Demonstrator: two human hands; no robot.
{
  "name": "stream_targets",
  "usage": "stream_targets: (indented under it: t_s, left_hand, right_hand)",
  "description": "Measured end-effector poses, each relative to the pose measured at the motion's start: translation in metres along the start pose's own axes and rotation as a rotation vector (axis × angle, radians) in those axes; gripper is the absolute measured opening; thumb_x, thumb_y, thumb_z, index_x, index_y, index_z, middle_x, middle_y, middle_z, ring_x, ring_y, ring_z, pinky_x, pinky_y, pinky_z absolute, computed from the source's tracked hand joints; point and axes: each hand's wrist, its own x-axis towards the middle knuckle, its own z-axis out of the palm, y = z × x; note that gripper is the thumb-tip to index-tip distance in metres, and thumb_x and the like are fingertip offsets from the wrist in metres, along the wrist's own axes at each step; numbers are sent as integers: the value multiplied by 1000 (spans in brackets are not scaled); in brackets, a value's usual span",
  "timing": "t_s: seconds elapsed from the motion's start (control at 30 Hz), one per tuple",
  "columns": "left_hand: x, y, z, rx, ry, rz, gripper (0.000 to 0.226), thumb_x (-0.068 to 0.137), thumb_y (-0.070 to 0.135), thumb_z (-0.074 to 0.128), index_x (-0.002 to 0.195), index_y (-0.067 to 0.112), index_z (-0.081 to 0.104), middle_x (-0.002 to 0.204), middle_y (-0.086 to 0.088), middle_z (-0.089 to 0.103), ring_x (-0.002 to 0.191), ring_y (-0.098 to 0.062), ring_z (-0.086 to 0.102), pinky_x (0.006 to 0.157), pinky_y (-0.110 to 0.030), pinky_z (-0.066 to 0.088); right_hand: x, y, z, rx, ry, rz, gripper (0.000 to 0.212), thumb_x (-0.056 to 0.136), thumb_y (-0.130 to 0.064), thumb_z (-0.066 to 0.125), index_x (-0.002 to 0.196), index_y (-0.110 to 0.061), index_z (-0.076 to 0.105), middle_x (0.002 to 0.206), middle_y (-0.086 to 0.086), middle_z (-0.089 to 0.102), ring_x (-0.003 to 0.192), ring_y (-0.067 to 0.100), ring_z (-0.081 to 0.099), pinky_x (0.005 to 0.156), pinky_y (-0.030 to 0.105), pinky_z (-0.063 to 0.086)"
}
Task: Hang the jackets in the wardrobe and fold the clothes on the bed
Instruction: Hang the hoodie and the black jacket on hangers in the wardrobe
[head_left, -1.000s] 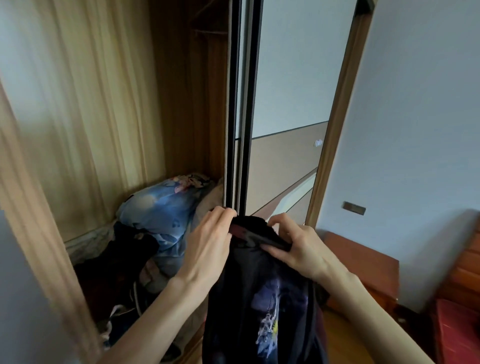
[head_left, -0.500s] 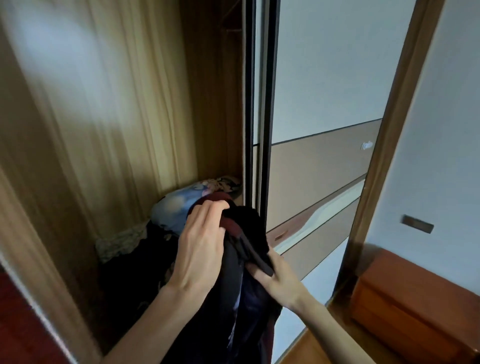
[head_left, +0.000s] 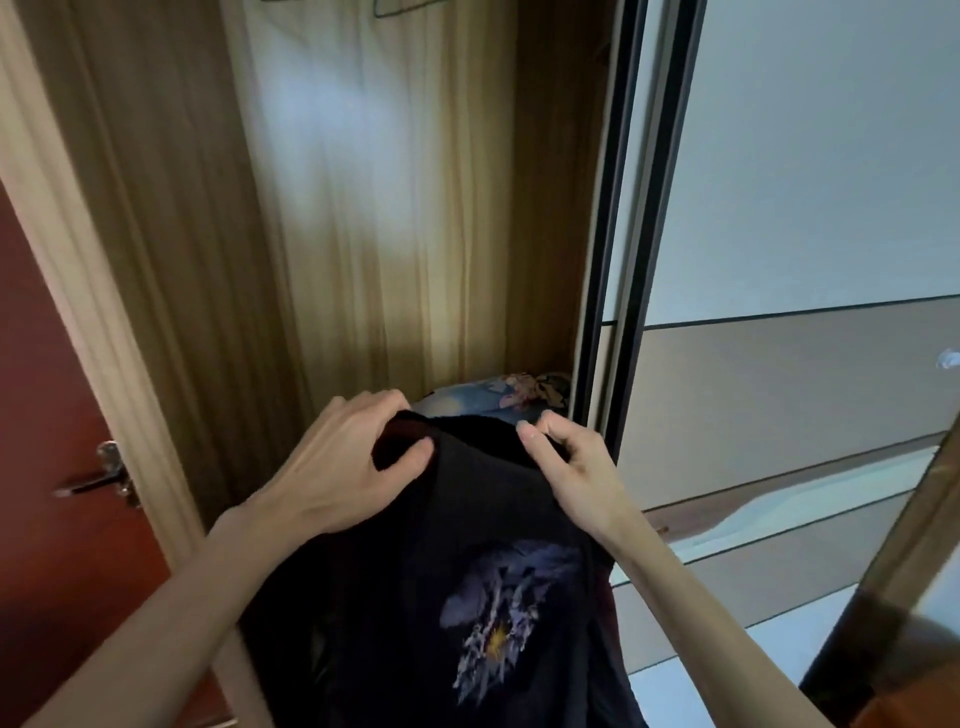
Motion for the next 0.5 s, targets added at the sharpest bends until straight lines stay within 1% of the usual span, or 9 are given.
stream_targets:
  t_s: [0.03, 0.07, 0.13, 0.23, 0.33, 0.4, 0.5]
  left_hand:
    - [1, 0, -2, -36, 21, -47, 41, 91, 72, 47, 83, 32, 57, 77, 12, 62, 73, -6, 59, 72, -33, 46]
    - [3, 1, -4, -85, 50, -96, 51, 89, 78, 48, 79, 30, 58, 72, 9, 62, 68, -8, 60, 66, -32, 46]
    - [9, 8, -7, -185, 112, -160, 62, 86, 81, 53, 72, 21, 57, 62, 1, 60, 59, -11, 59, 58, -35, 45]
    - [25, 18, -12, -308, 249, -202, 65, 86, 71, 66, 63, 13, 52, 58, -8, 54, 53, -11, 50, 55, -32, 39]
    - [48, 29, -21, -454, 391, -215, 66, 86, 59, 77, 58, 8, 47, 53, -4, 44, 53, -11, 45, 55, -30, 34]
    - [67, 36, -31, -546, 454, -212, 66, 88, 49, 80, 59, 1, 45, 54, -2, 42, 54, -12, 43, 54, -29, 31]
    - [92, 42, -45, -661, 505, -176, 65, 88, 43, 82, 63, -7, 48, 58, -8, 47, 56, -15, 45, 55, -29, 31]
  right_hand:
    - [6, -2, -1, 6, -9, -19, 43, 108, -28, 55, 71, -11, 39, 70, -8, 38, 69, 4, 38, 67, 23, 33]
    - [11, -4, -1, 17, -20, -37, 43, 108, -27, 55, 72, -10, 39, 70, -9, 38, 69, 5, 38, 67, 23, 33]
    - [20, -9, -3, 32, -35, -67, 43, 109, -26, 53, 72, -9, 38, 70, -9, 37, 69, 5, 37, 67, 22, 32]
    - [38, -20, -8, 33, -27, -95, 46, 109, -29, 52, 73, -7, 34, 70, -3, 34, 68, 6, 36, 66, 21, 32]
    - [59, -35, -16, 13, 4, -132, 48, 109, -32, 51, 73, -9, 30, 70, -5, 31, 66, 7, 33, 64, 22, 30]
    - [73, -46, -21, -3, 29, -164, 48, 110, -32, 50, 73, -9, 30, 70, -6, 31, 67, 7, 33, 64, 23, 30]
    - [93, -58, -27, -42, 72, -202, 47, 111, -34, 47, 74, -9, 34, 69, -7, 33, 66, 6, 35, 64, 23, 30]
